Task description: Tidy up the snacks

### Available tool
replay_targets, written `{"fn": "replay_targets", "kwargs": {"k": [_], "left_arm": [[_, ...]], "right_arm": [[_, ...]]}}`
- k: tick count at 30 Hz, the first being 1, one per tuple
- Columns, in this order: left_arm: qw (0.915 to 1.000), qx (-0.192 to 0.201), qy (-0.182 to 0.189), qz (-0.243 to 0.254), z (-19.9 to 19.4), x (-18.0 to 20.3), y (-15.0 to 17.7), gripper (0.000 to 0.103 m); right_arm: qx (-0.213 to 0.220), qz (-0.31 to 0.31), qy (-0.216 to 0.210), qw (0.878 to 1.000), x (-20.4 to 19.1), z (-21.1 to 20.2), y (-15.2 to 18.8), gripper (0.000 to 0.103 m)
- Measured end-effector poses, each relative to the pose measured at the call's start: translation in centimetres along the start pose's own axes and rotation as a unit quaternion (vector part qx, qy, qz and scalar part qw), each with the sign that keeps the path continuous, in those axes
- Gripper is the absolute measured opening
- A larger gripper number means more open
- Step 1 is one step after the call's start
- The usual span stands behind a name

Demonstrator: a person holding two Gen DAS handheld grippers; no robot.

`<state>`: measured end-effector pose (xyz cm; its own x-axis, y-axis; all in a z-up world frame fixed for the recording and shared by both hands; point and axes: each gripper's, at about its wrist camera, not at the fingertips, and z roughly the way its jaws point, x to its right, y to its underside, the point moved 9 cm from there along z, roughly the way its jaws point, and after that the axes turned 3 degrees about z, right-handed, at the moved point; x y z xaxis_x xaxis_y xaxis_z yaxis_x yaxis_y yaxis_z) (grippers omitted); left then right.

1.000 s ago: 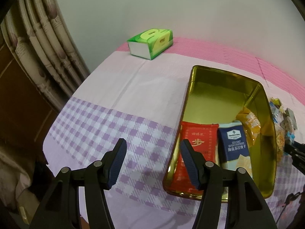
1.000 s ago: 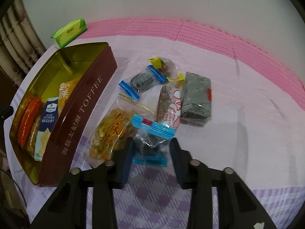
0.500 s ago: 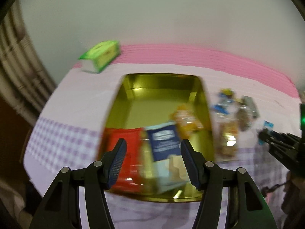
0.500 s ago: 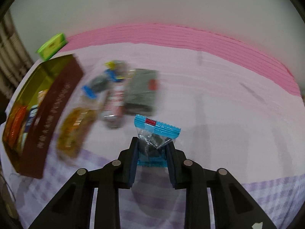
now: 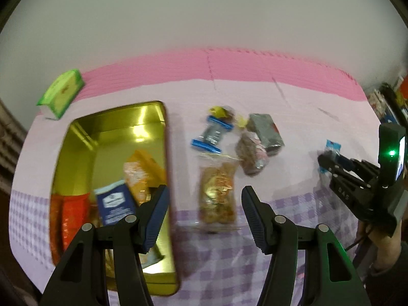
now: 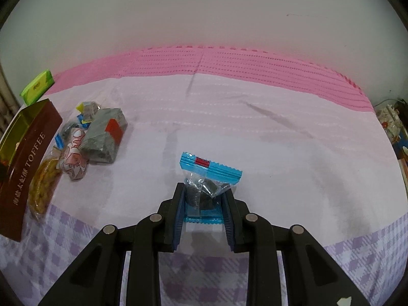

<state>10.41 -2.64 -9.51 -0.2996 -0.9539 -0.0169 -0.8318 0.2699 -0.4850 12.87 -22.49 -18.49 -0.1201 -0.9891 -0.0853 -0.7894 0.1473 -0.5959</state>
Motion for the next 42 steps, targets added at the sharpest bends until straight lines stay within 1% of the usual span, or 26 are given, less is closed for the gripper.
{"fn": "replay_targets", "kwargs": {"k": [5,9,13,19,23,27,30,37,42], "left_arm": [[0.9997,-0.023,0.005,-0.001,1.7,1.0,0.1,0.058],[0.9986,-0.052,0.003,-0.006,3.3,1.4,0.2,0.050],[0.9971,-0.074,-0.001,-0.018,4.8,1.2,0.2,0.048],[0.9965,-0.082,-0.017,-0.010,6.2,1.1,-0.3,0.048],[0.9959,-0.088,-0.019,-0.010,7.1,1.1,-0.2,0.047],[0.9958,-0.087,-0.028,0.003,7.5,1.5,-0.1,0.041],[0.9960,-0.087,-0.020,0.007,7.2,1.9,0.2,0.039],[0.9964,-0.081,-0.021,0.016,5.5,2.4,1.7,0.039],[0.9973,-0.071,-0.010,0.010,4.0,2.4,1.9,0.039]], "right_arm": [[0.010,0.007,-0.009,1.000,0.4,-0.2,0.2,0.025],[0.014,0.008,-0.013,1.000,0.5,-0.2,0.3,0.025],[0.017,0.009,-0.018,1.000,0.7,-0.2,0.3,0.025],[0.019,0.010,-0.021,1.000,0.6,-0.3,0.4,0.025],[0.019,0.011,-0.021,1.000,0.6,-0.3,0.4,0.025],[0.019,0.010,-0.021,1.000,0.5,-0.3,0.4,0.026],[0.018,0.010,-0.020,1.000,0.5,-0.3,0.3,0.026],[0.016,0.008,-0.017,1.000,0.5,-0.3,0.3,0.026],[0.016,0.005,-0.011,1.000,0.4,-0.3,0.3,0.026]]}}
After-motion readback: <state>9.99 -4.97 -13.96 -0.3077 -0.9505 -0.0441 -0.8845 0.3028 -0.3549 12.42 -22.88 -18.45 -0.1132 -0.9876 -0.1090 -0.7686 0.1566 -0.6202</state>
